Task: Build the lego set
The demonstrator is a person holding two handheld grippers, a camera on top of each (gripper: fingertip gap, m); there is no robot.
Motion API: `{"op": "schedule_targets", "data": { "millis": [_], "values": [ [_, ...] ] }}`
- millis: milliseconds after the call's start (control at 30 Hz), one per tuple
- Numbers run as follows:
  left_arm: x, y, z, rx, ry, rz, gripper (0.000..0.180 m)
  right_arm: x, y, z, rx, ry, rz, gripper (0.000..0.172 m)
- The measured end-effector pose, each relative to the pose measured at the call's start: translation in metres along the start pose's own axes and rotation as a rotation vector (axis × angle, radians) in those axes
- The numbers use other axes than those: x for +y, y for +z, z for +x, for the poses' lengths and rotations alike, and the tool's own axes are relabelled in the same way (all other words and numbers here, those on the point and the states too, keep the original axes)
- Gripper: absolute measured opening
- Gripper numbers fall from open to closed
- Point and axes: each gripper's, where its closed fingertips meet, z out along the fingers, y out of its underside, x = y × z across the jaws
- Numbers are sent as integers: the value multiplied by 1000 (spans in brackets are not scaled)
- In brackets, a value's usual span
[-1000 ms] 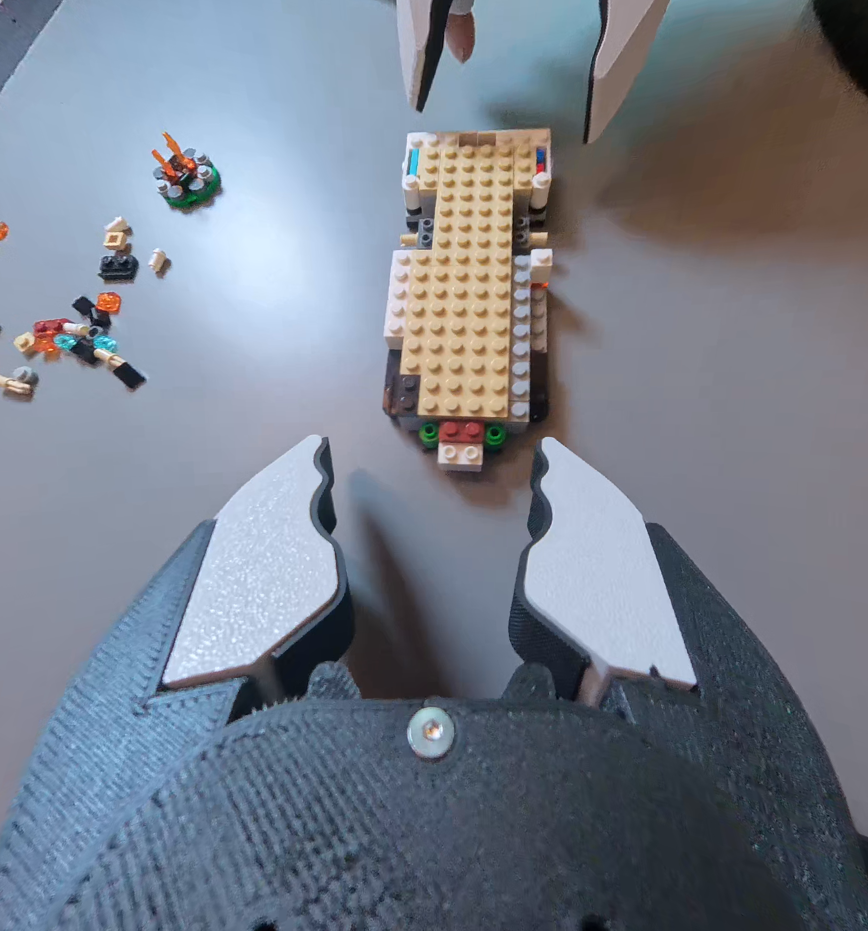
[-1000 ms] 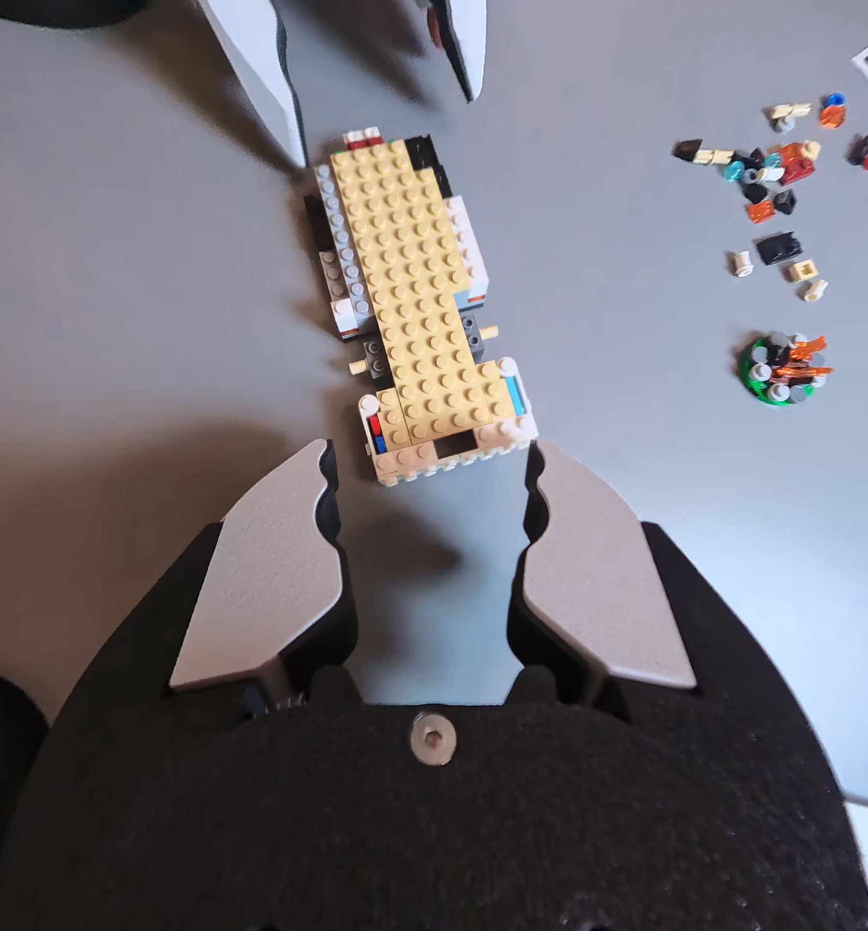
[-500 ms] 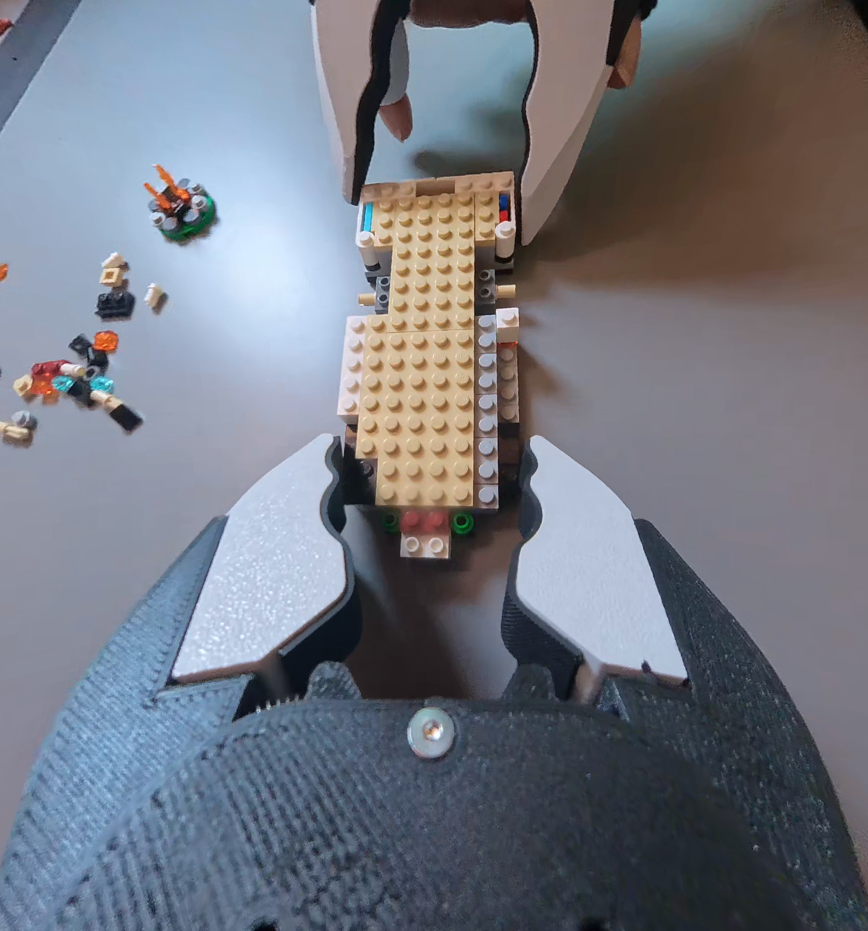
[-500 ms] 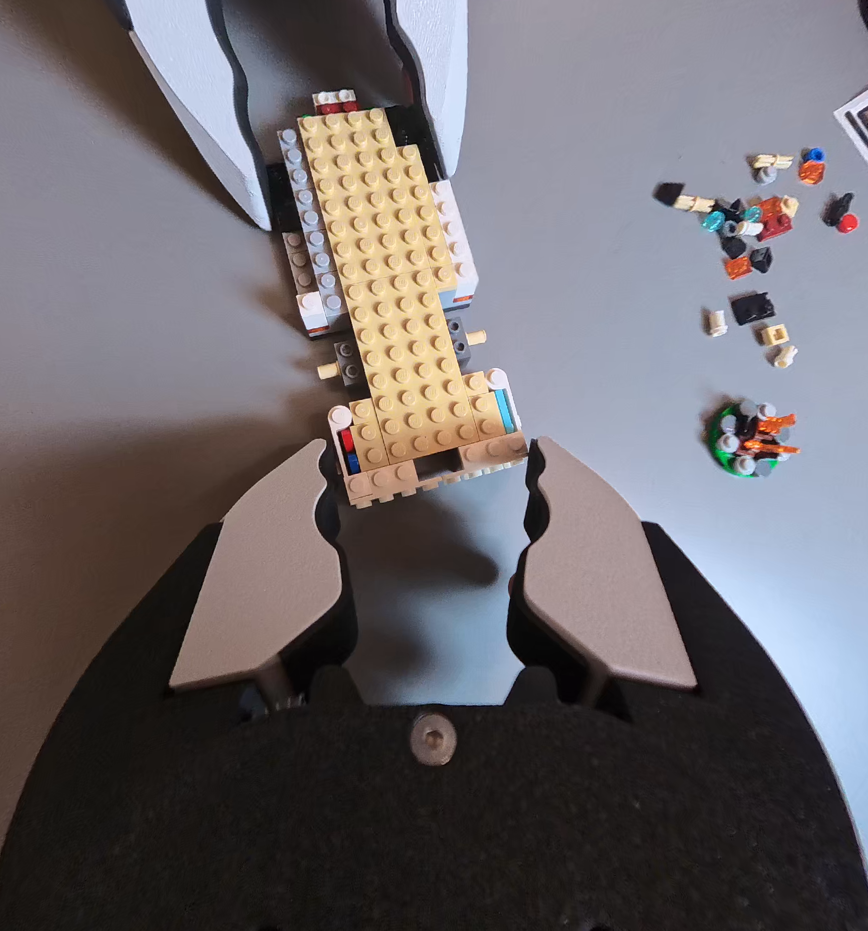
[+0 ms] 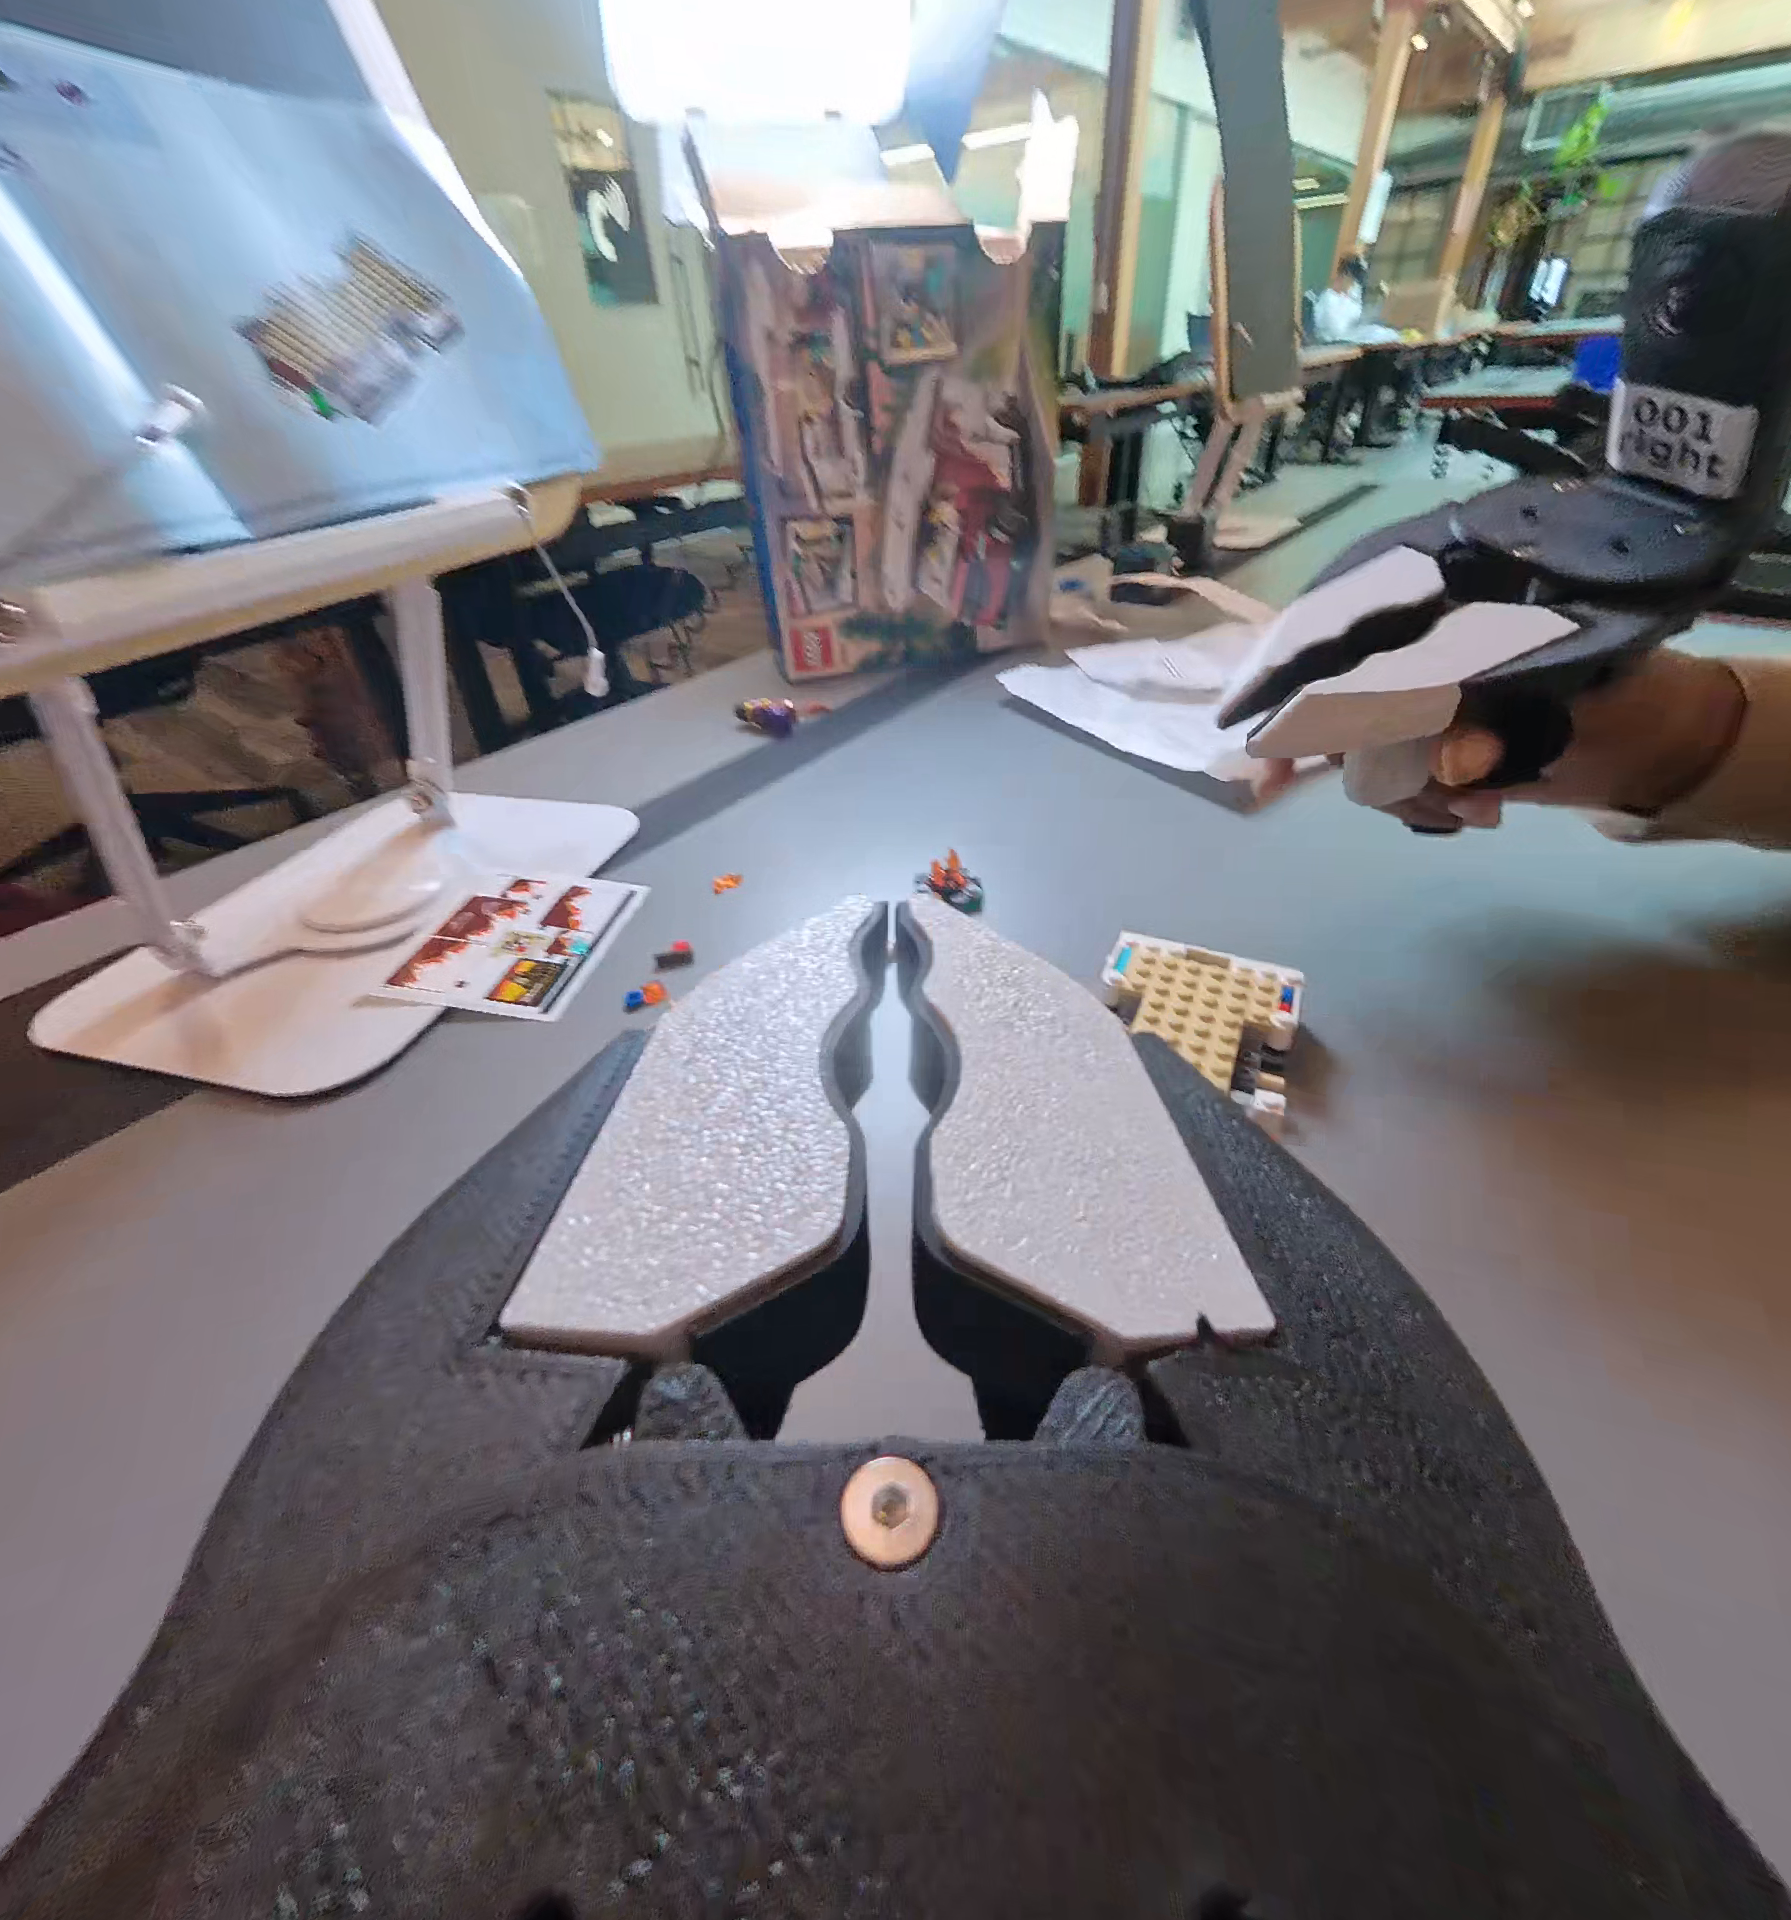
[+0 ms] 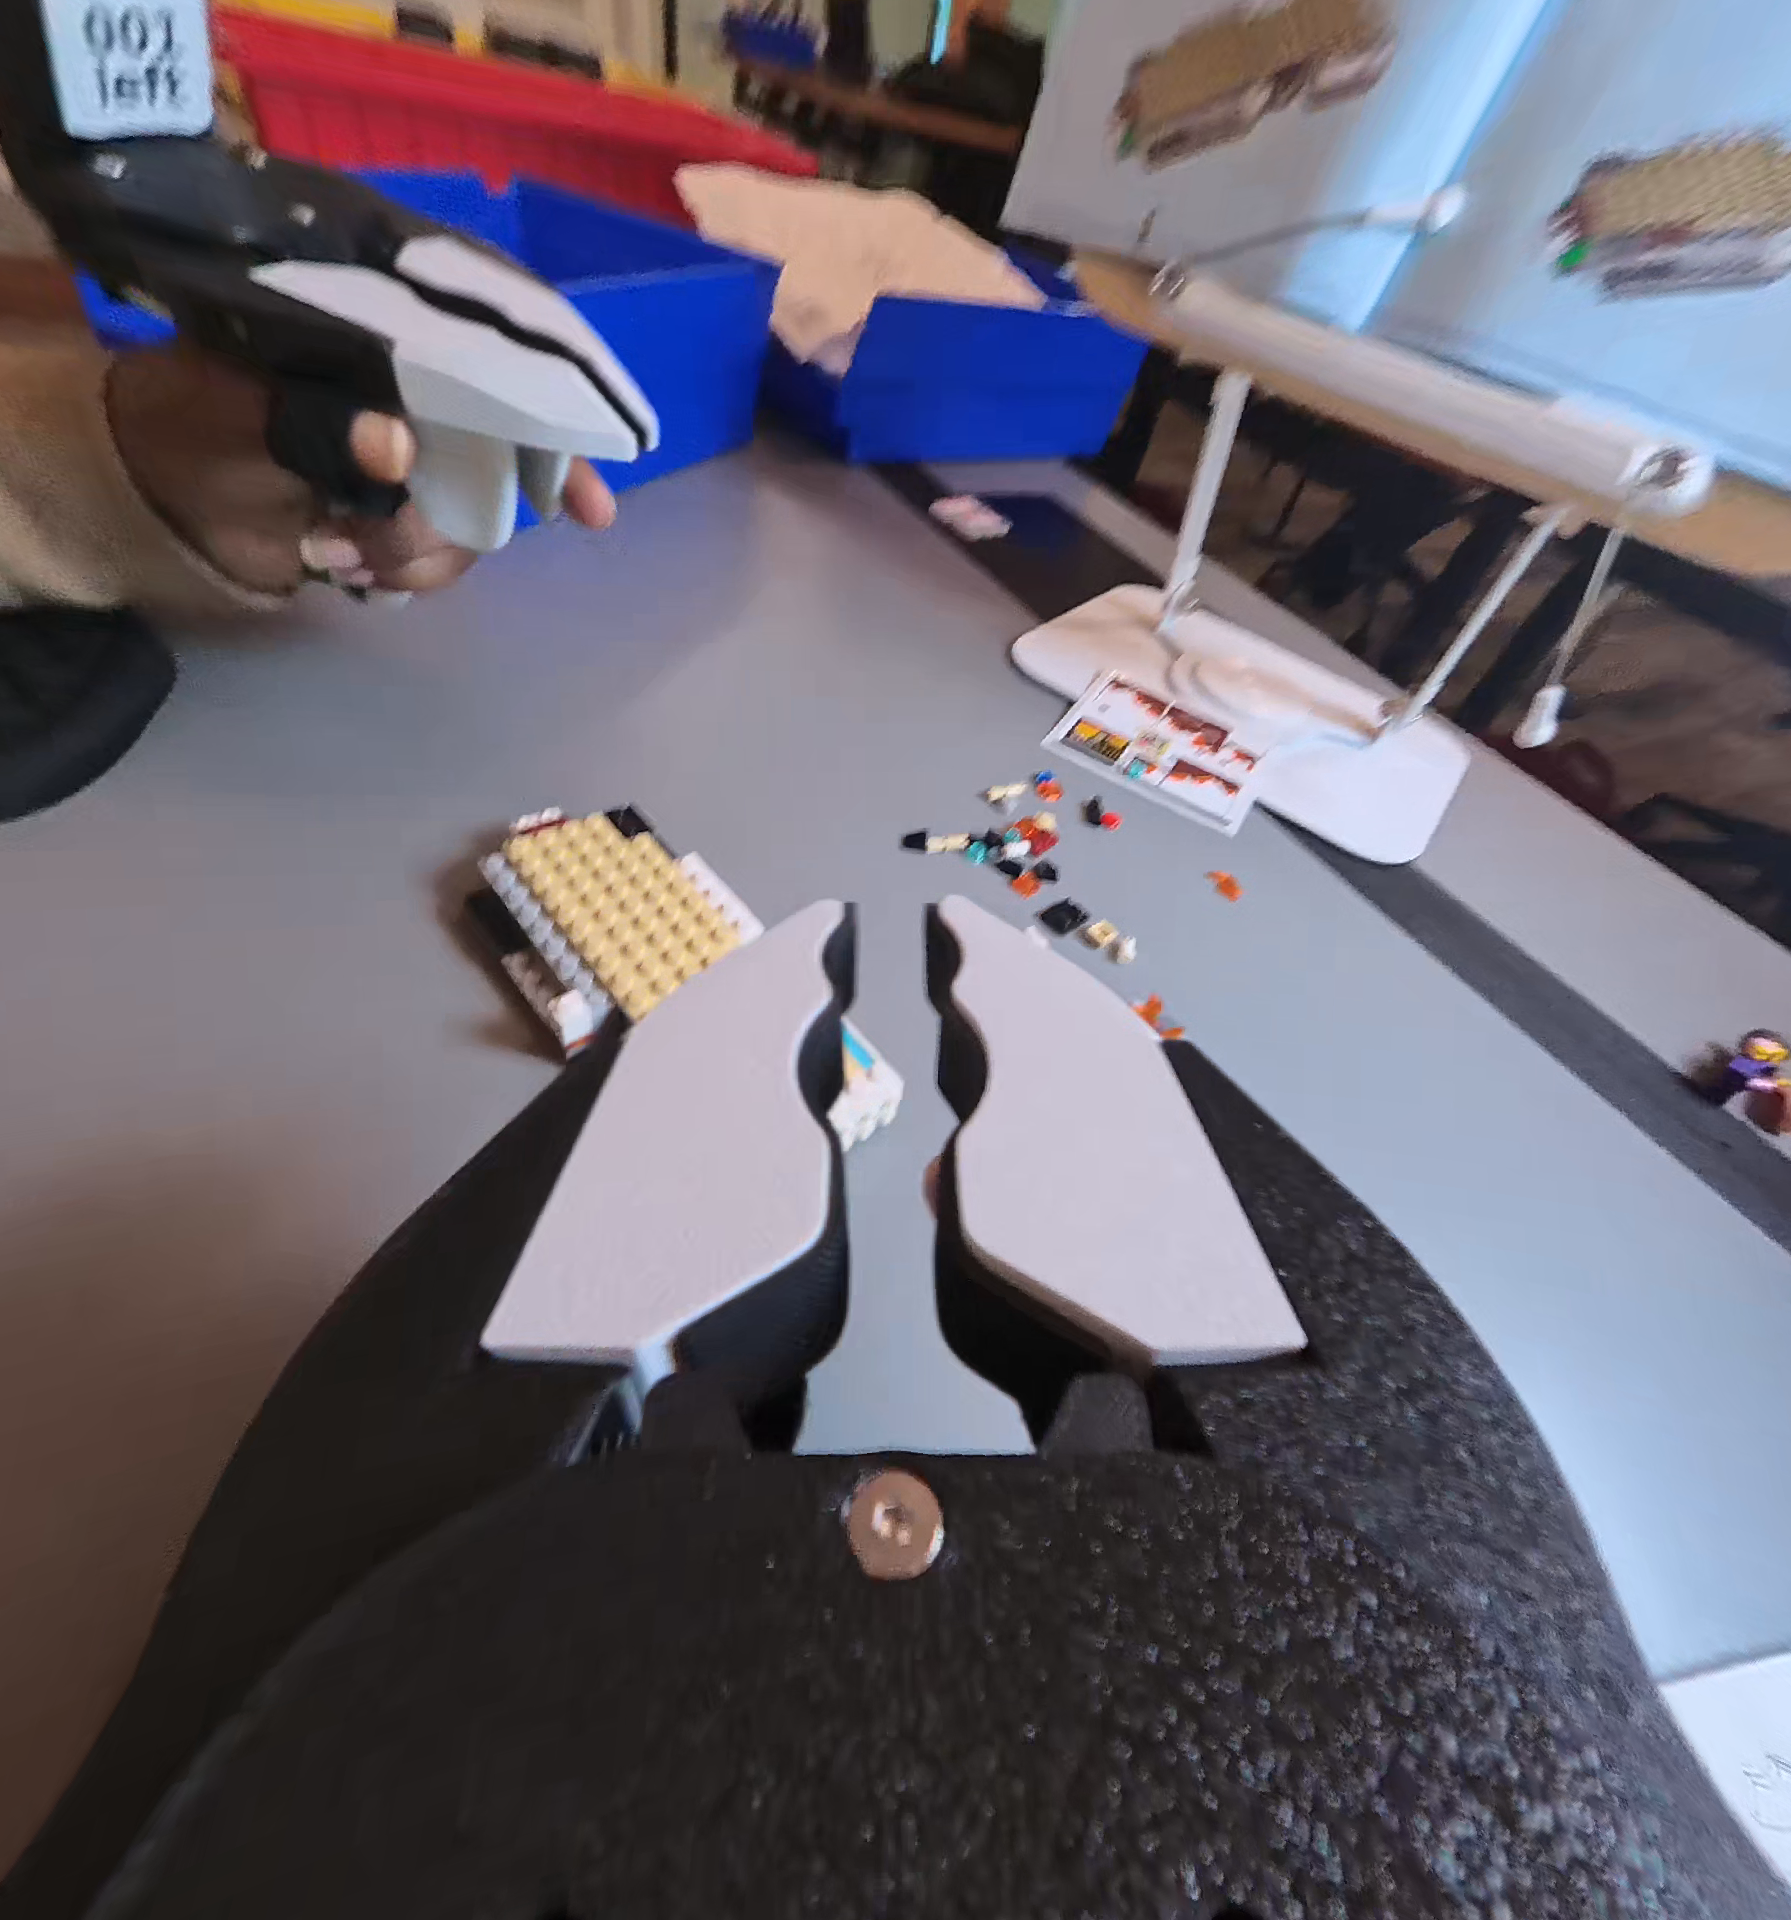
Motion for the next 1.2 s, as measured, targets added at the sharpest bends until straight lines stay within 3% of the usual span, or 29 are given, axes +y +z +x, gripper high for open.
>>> {"op": "schedule_targets", "data": {
  "millis": [33, 233, 400, 533, 700, 833, 967, 1200],
  "values": [
    [-4, -3, -7, -35, -10, 26, 0, -5, 0, 3, 29, 13, 33, 0],
    [-12, -22, -43, -199, -100, 116, 0, -40, 5, 12, 131, 65, 161, 0],
    [-14, -29, -55, -233, -142, 172, 0, -66, -3, 25, 265, 106, 261, 0],
    [-15, -29, -57, -244, -135, 199, 0, -59, -3, 38, 348, 165, 273, 0],
    [-1, -17, -39, -155, -220, 176, 0, -33, 6, 47, 388, 110, 221, 0],
    [-5, -14, -17, -94, -37, 162, 0, -34, 8, 50, 357, 89, 228, 0],
    [-7, -17, -23, -161, 51, 152, 0, -39, 4, 51, 326, 100, 252, 0],
    [-17, -26, -39, -248, 32, 172, 0, -64, 1, 50, 315, 71, 283, 0]
  ]
}}
